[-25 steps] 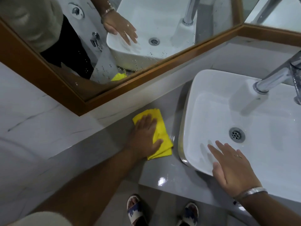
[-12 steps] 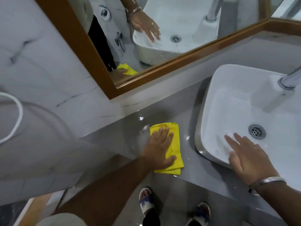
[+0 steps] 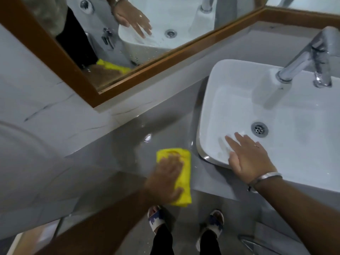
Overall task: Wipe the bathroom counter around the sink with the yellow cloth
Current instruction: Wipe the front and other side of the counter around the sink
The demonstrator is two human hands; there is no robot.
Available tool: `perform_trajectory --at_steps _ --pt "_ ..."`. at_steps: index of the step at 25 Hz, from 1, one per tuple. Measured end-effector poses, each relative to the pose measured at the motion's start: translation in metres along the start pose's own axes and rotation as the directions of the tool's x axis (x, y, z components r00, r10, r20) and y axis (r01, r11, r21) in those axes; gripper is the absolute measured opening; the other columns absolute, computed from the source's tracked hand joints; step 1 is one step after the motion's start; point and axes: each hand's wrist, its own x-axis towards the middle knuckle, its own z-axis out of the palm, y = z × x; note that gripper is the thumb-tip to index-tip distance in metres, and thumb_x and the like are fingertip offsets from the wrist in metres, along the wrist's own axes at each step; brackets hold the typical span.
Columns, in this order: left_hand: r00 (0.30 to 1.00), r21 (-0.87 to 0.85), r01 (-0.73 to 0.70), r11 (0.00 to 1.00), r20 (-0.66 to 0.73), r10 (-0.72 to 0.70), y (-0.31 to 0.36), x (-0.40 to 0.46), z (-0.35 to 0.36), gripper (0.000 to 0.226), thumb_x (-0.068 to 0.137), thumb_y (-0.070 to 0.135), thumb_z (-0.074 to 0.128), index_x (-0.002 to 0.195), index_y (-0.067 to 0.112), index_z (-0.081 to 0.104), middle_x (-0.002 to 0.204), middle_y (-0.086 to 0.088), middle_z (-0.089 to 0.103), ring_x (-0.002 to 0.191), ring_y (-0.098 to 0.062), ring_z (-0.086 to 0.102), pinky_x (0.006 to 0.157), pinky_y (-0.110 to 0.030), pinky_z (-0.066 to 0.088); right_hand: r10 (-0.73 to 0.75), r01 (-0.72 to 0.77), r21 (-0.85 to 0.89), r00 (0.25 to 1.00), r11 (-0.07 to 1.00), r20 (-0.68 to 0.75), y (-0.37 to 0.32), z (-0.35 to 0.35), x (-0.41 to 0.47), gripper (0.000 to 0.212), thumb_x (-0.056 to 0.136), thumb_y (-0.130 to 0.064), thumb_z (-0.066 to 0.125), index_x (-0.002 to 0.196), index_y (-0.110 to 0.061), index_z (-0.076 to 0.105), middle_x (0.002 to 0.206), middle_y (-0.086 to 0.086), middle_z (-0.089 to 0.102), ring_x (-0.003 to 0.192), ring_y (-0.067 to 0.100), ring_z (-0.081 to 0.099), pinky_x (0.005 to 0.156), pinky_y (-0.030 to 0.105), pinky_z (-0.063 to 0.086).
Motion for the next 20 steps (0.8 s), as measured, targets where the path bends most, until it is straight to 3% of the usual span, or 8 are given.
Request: perform_trajectory --at_steps 3,6,9,11,13,15,17,20 --pt "0.994 -0.003 -0.098 0.995 0.051 0.098 0.015 0.000 0.002 0.080 0.088 0.057 0.049 0.150 0.011 0.031 0.159 -0.015 0.026 0.148 -0.033 0.017 0.115 -0.052 0.020 0.015 -0.015 0.003 1.000 1.000 -0.004 0.004 0.003 0.000 0.066 0.079 -0.043 0.017 0.141 -0.026 0.033 0.148 0.014 0.036 0.135 0.035 0.030 0.107 0.054 0.028" --pt "0.977 0.077 0.212 0.974 -0.048 -0.208 -0.072 -0.019 -0.022 0.075 0.094 0.059 0.035 0.142 0.002 0.044 0.148 -0.025 0.041 0.139 -0.041 0.034 0.107 -0.056 0.034 0.005 -0.005 -0.004 1.000 1.000 -0.003 0.005 0.006 0.001 0.065 0.080 -0.043 0.018 0.141 -0.027 0.030 0.149 0.013 0.034 0.135 0.034 0.029 0.107 0.054 0.028" --pt "0.872 0.188 0.485 0.854 -0.024 -0.489 -0.102 -0.026 -0.042 0.080 0.094 0.057 0.022 0.141 -0.004 0.038 0.146 -0.034 0.036 0.132 -0.054 0.036 0.104 -0.061 0.032 0.006 -0.006 -0.008 1.000 1.000 -0.003 0.003 0.005 0.002 0.067 0.078 -0.044 0.016 0.142 -0.027 0.029 0.150 0.011 0.031 0.136 0.033 0.027 0.107 0.054 0.025" --pt "0.882 0.159 0.468 0.869 -0.016 -0.471 -0.057 -0.006 -0.029 0.081 0.093 0.058 0.020 0.144 -0.003 0.037 0.150 -0.032 0.031 0.134 -0.054 0.034 0.111 -0.057 0.021 0.004 -0.004 0.001 1.000 1.000 0.000 0.002 0.005 0.001 0.069 0.077 -0.045 0.014 0.142 -0.027 0.029 0.151 0.011 0.031 0.137 0.033 0.026 0.108 0.054 0.023" --pt "0.931 0.039 0.365 0.930 -0.039 -0.363 0.018 0.020 -0.002 0.080 0.087 0.056 0.037 0.145 0.000 0.038 0.152 -0.027 0.029 0.139 -0.048 0.030 0.116 -0.048 0.009 0.000 0.000 0.026 1.000 1.000 -0.014 0.002 0.005 0.002 0.070 0.076 -0.045 0.015 0.141 -0.026 0.031 0.150 0.012 0.032 0.137 0.034 0.027 0.108 0.055 0.024" --pt "0.945 -0.071 0.325 0.943 -0.005 -0.326 0.100 0.050 0.016 0.081 0.083 0.053 0.045 0.146 0.002 0.037 0.153 -0.025 0.032 0.142 -0.044 0.026 0.117 -0.050 0.010 -0.015 0.016 0.050 1.000 0.999 -0.025 0.004 0.007 0.003 0.068 0.076 -0.045 0.018 0.140 -0.026 0.032 0.149 0.013 0.034 0.136 0.034 0.029 0.107 0.055 0.025" --pt "0.917 -0.124 0.399 0.909 0.055 -0.395 0.155 0.073 0.020 0.081 0.082 0.052 0.047 0.146 0.004 0.035 0.151 -0.022 0.037 0.144 -0.041 0.023 0.117 -0.051 0.011 -0.029 0.030 0.051 0.999 0.998 -0.020 0.006 0.010 0.003 0.066 0.078 -0.046 0.019 0.140 -0.027 0.031 0.149 0.012 0.034 0.135 0.033 0.029 0.107 0.055 0.026" --pt "0.903 -0.121 0.430 0.895 0.065 -0.425 0.160 0.078 0.018 0.081 0.086 0.057 0.042 0.147 0.006 0.034 0.151 -0.019 0.038 0.144 -0.040 0.024 0.117 -0.053 0.017 -0.072 0.080 0.133 0.995 0.988 -0.061 0.010 0.009 0.002 0.064 0.081 -0.046 0.022 0.140 -0.025 0.032 0.148 0.010 0.036 0.135 0.031 0.031 0.107 0.054 0.028"
